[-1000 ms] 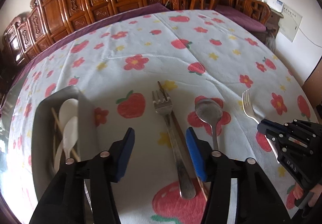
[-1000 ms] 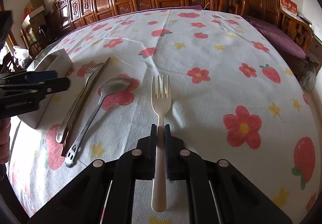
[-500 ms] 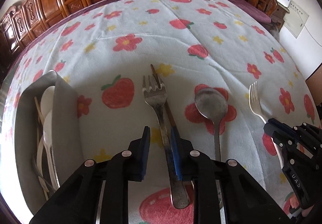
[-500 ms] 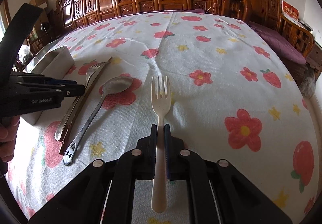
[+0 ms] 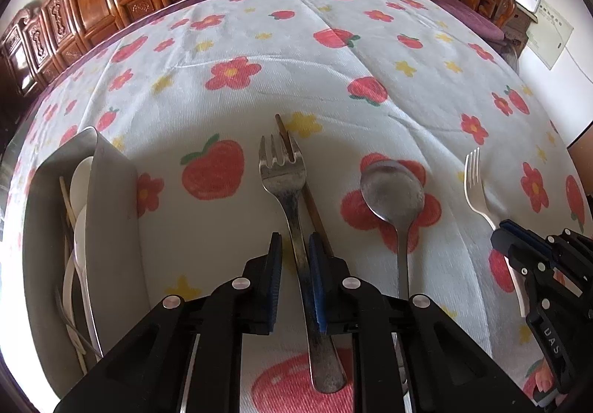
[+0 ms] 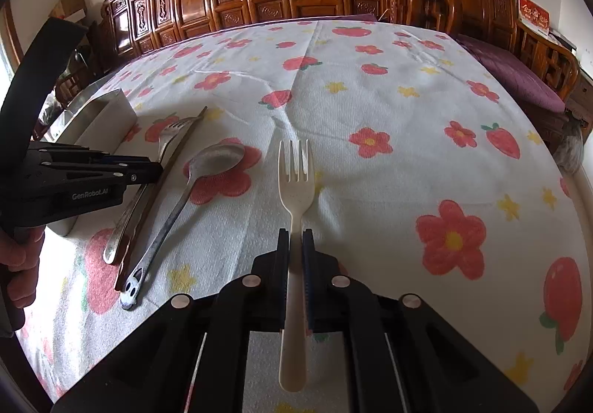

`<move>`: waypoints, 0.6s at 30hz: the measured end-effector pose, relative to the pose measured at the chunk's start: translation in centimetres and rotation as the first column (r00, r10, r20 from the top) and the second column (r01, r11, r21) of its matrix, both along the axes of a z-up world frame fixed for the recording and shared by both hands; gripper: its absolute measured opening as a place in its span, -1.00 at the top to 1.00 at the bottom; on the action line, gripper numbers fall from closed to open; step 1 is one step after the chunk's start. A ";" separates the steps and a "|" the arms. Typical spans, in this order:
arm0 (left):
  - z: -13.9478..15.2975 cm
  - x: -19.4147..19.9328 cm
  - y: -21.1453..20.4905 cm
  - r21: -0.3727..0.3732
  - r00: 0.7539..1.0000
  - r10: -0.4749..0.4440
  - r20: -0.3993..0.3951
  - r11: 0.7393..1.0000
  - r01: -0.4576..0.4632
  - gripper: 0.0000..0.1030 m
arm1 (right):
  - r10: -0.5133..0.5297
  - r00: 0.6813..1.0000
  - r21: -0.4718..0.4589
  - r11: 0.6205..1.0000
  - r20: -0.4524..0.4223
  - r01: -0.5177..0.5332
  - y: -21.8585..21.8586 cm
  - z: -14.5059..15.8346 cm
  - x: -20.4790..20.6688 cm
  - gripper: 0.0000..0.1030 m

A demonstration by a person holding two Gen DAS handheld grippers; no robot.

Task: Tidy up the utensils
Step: 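Grasp the metal fork with the left gripper while the right gripper holds the white fork, then lift the metal fork with the left gripper and lower it into the tray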

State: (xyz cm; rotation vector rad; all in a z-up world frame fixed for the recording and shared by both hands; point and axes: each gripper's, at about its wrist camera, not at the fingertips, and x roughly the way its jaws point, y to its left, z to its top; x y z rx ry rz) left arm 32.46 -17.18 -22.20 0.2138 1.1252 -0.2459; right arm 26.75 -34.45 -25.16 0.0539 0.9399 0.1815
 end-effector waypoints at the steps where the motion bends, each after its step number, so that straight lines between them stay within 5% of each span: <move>1: 0.0 0.1 0.0 0.000 1.000 0.000 0.001 1.000 0.000 0.73 | 0.000 1.000 0.001 1.000 -0.001 0.000 0.0 0.0 0.0 0.83; 18: 2.5 -1.4 2.1 -0.070 0.998 0.008 0.060 0.998 -0.003 0.88 | 0.044 0.999 -0.015 0.999 0.017 -0.044 2.0 0.9 -0.6 0.84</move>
